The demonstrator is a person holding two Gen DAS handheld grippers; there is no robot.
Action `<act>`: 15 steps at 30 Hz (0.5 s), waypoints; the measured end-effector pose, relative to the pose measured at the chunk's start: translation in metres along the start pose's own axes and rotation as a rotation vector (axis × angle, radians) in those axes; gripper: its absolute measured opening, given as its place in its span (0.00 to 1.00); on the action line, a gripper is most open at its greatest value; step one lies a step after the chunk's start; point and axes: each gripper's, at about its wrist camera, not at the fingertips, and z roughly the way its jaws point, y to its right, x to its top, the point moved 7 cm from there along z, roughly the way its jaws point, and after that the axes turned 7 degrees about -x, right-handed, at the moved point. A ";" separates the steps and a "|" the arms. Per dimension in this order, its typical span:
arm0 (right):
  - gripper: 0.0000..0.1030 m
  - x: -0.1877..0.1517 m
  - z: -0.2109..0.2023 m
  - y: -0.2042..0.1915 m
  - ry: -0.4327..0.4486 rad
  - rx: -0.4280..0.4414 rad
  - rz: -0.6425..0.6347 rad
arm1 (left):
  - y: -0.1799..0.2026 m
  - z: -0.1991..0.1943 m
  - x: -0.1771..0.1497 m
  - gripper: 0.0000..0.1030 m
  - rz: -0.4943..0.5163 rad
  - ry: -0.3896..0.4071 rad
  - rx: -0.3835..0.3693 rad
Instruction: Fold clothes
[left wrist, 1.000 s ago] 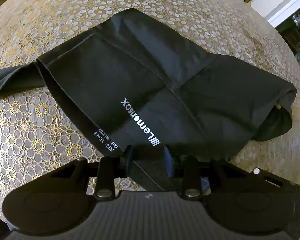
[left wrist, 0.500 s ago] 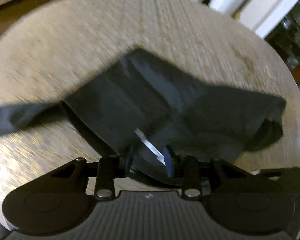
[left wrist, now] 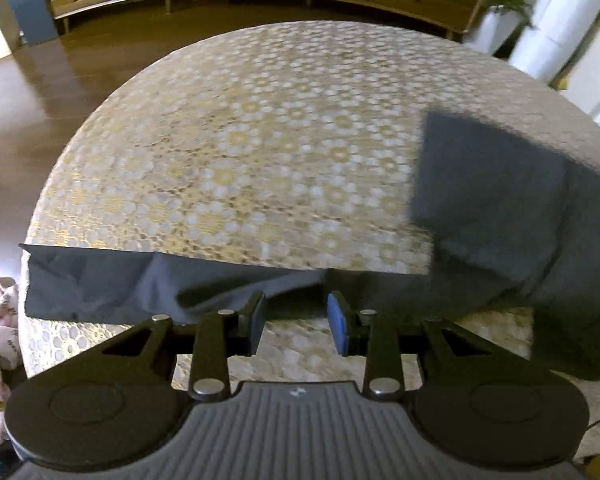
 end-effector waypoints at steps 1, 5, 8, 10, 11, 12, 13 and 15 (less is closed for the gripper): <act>1.00 0.008 0.012 0.012 -0.008 -0.020 0.018 | -0.003 0.004 0.001 0.31 -0.005 -0.004 0.008; 1.00 0.020 0.054 0.069 -0.053 -0.120 0.083 | -0.014 0.020 0.005 0.31 -0.011 -0.018 0.046; 1.00 0.012 0.080 0.115 -0.098 -0.182 0.143 | -0.020 0.033 0.008 0.31 -0.013 -0.025 0.069; 1.00 0.001 0.092 0.149 -0.124 -0.219 0.199 | -0.022 0.038 0.009 0.31 -0.021 -0.031 0.067; 1.00 -0.006 0.095 0.163 -0.135 -0.236 0.226 | -0.022 0.040 0.011 0.31 -0.021 -0.032 0.066; 1.00 -0.013 0.099 0.177 -0.144 -0.252 0.253 | -0.022 0.042 0.013 0.31 -0.021 -0.029 0.067; 1.00 -0.020 0.101 0.192 -0.154 -0.265 0.286 | -0.021 0.043 0.014 0.31 -0.021 -0.027 0.068; 1.00 -0.034 0.101 0.216 -0.162 -0.287 0.338 | -0.019 0.046 0.018 0.31 -0.019 -0.021 0.068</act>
